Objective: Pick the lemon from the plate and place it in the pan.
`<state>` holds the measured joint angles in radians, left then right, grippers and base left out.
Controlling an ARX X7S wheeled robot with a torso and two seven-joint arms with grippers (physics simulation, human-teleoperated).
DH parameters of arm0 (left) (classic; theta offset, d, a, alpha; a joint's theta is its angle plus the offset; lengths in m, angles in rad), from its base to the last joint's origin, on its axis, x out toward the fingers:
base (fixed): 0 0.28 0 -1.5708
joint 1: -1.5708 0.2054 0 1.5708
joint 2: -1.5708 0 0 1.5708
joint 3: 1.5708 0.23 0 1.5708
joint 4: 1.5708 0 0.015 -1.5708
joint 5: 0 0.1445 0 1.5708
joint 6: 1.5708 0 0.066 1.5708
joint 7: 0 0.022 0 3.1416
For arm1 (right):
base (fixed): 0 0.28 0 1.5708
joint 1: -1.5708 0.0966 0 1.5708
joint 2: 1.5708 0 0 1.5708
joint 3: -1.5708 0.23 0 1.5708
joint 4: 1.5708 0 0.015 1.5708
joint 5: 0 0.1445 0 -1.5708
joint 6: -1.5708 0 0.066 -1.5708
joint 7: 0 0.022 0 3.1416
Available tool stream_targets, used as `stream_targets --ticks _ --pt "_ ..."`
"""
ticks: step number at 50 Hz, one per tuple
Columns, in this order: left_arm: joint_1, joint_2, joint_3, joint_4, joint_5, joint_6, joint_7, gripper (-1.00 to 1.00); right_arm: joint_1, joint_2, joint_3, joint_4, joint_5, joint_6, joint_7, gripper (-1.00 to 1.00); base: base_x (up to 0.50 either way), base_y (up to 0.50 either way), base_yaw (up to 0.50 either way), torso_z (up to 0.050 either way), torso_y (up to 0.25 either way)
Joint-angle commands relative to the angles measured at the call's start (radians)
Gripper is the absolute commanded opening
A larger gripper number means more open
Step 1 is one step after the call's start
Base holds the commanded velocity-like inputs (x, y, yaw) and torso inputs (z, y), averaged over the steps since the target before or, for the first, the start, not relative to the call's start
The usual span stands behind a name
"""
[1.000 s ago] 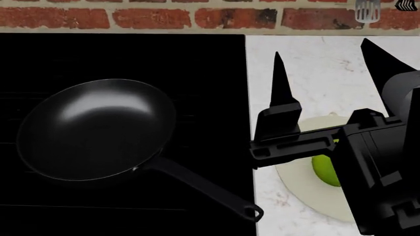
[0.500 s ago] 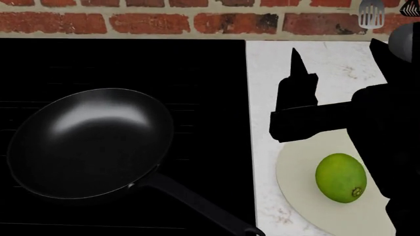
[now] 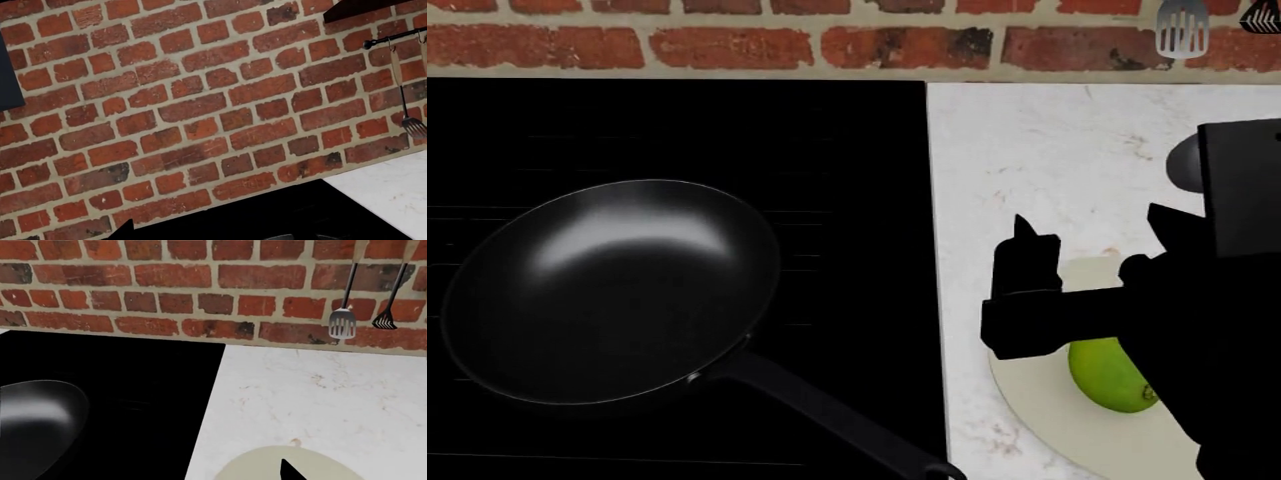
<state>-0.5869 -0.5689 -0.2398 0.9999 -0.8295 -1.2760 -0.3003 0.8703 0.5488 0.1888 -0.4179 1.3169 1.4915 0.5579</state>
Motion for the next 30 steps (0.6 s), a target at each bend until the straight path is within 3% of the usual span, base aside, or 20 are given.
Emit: stream_targets --ticks 1,30 --pt "0.017 -0.008 -0.021 0.004 -0.036 0.001 -0.016 1.00 -0.065 0.036 -0.059 0.040 -0.047 -0.054 -0.026 1.00 0.00 0.00 0.00 0.000 0.000" --pt "0.025 -0.024 -0.041 0.002 -0.134 0.006 -0.074 1.00 -0.160 0.095 -0.169 0.037 -0.155 -0.132 -0.080 1.00 0.00 0.00 0.00 0.000 0.000"
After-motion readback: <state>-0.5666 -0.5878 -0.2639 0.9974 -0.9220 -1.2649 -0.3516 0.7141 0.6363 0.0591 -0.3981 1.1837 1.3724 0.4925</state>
